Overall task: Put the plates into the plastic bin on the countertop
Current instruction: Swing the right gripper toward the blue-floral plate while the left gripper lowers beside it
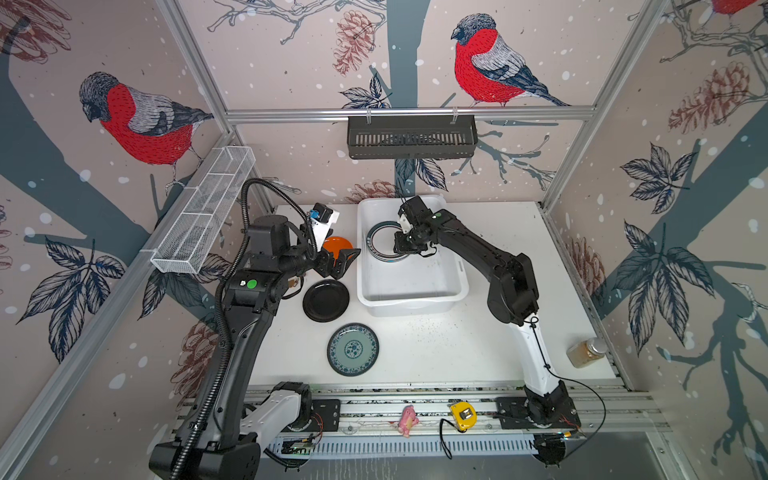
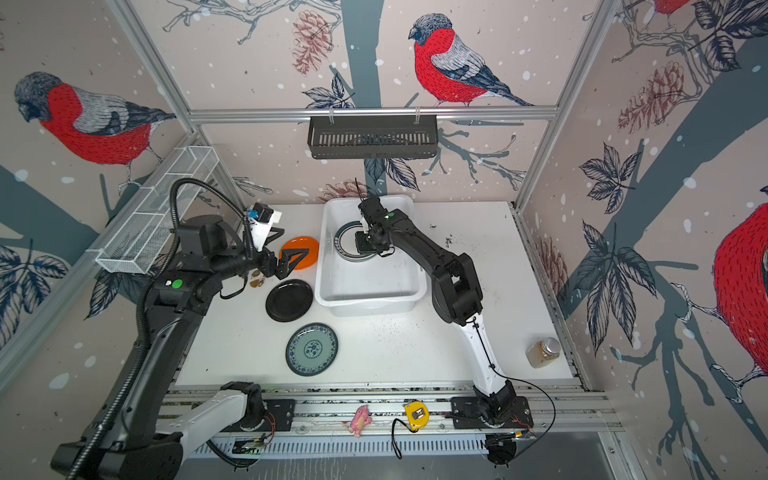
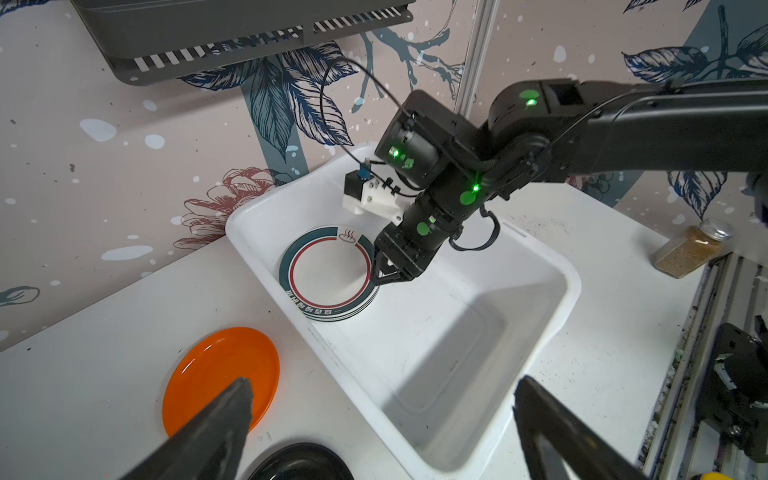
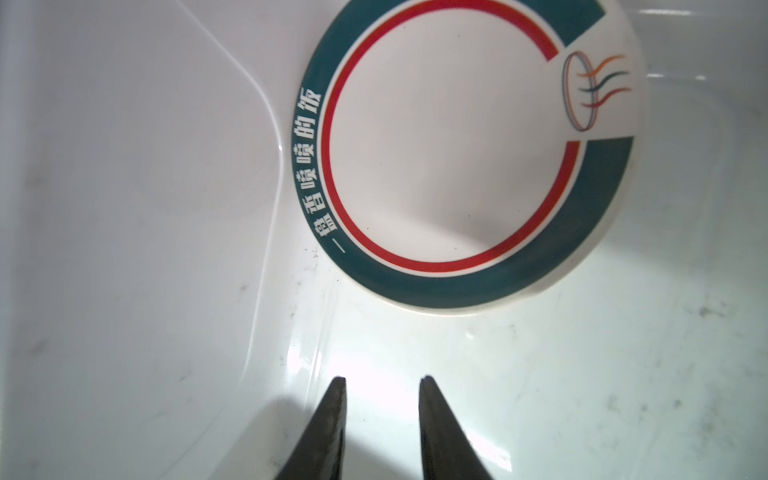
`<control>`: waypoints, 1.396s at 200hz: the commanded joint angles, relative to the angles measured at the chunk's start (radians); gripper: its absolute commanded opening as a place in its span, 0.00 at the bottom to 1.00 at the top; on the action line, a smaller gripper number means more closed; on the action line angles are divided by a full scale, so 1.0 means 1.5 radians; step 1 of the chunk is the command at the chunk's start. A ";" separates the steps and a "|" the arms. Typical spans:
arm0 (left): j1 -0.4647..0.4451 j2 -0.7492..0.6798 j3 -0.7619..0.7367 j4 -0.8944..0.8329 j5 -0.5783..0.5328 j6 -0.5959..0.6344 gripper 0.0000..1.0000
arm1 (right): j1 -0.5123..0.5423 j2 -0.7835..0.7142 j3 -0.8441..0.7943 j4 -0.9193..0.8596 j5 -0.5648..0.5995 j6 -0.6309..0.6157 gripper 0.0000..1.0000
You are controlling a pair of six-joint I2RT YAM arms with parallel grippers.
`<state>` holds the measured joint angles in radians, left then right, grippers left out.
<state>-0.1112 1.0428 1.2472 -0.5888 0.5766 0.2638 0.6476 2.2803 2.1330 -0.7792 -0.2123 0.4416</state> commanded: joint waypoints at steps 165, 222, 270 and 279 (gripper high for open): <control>0.001 -0.086 -0.038 -0.236 -0.087 0.195 0.96 | 0.044 -0.713 -0.648 0.305 0.092 0.107 0.37; 0.001 -0.081 -0.069 -0.384 -0.084 0.311 0.97 | 0.120 -0.832 -0.810 0.418 0.059 0.169 0.38; 0.001 -0.119 -0.173 -0.346 -0.152 0.352 0.97 | 0.228 -0.840 -0.864 0.462 0.126 0.192 0.37; 0.001 -0.116 -0.200 -0.327 -0.177 0.342 0.97 | 0.242 -0.842 -0.872 0.469 0.136 0.198 0.37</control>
<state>-0.1112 0.8677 1.0195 -1.1114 0.4061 0.7403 0.9684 1.0260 0.8448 -0.1596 -0.0772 0.7078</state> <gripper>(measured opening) 0.967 0.375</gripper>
